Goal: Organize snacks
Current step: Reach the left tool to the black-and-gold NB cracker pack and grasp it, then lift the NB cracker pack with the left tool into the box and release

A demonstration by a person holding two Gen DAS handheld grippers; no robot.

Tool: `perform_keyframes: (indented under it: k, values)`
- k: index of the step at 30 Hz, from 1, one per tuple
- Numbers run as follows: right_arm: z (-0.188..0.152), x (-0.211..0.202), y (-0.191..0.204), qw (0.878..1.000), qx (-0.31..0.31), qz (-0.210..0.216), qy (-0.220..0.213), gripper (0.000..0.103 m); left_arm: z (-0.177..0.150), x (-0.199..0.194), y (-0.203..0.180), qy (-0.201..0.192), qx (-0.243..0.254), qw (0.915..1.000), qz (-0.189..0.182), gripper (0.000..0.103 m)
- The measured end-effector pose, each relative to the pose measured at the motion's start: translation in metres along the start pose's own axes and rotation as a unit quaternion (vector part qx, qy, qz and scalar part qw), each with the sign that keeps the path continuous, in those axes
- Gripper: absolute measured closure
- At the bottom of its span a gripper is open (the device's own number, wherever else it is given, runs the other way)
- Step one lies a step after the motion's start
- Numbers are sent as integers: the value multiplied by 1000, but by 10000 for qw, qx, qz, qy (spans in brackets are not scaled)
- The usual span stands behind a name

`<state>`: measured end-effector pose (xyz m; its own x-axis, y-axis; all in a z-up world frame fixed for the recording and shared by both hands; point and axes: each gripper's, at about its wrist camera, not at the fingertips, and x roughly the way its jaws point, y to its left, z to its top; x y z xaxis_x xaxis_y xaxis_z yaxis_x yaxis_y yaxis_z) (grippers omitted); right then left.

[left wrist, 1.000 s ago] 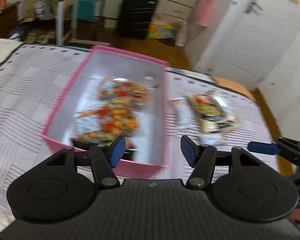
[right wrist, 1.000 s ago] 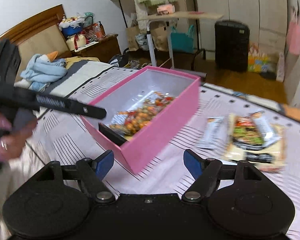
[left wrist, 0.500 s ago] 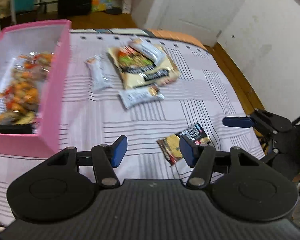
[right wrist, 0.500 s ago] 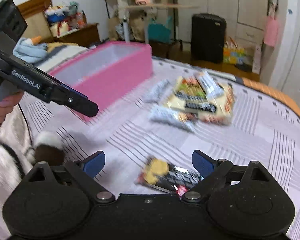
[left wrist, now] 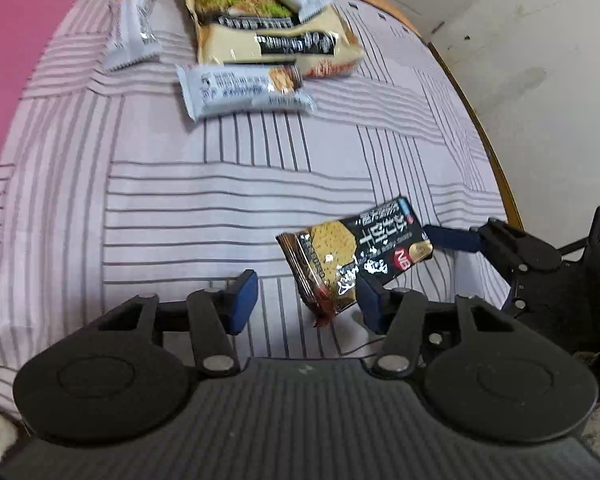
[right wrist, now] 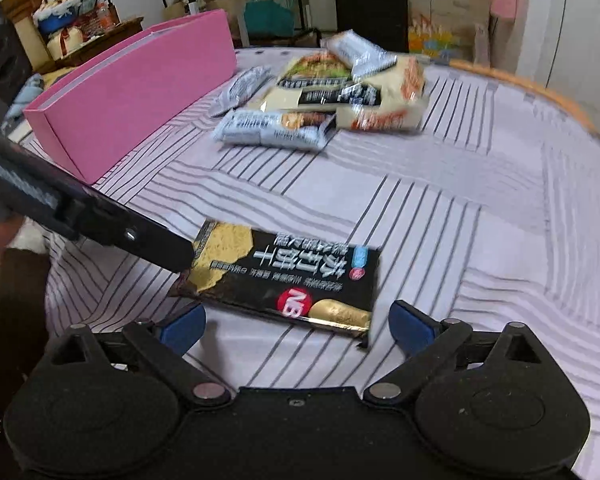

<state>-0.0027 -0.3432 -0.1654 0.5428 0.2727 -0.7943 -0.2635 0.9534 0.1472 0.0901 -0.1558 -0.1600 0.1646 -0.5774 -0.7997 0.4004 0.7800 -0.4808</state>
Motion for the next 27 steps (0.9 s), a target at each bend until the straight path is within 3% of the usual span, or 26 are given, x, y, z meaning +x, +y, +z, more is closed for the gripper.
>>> perform_keyframes:
  k: [4,9,12,20,27]
  values:
    - [-7,4,15,9995,-169,137,-248,0,-1,5,0,-26,-3,9998,-212,62]
    - [-16,18,46,9957,-238,-658,-603,0,2,8,-2,-136,65,9999,-10,64]
    - [-15,17,50,9950,-2,-758,-646,0,1,1,0,-236,4,9997,16,64]
    - [2,11,65,9961,566,-589,-339,0,3,-24,1,-246,176,9994,168,62]
    - [23,-3,90,9973,478,-430,-341,0,3,-65,12,-454,248,9985,175,61]
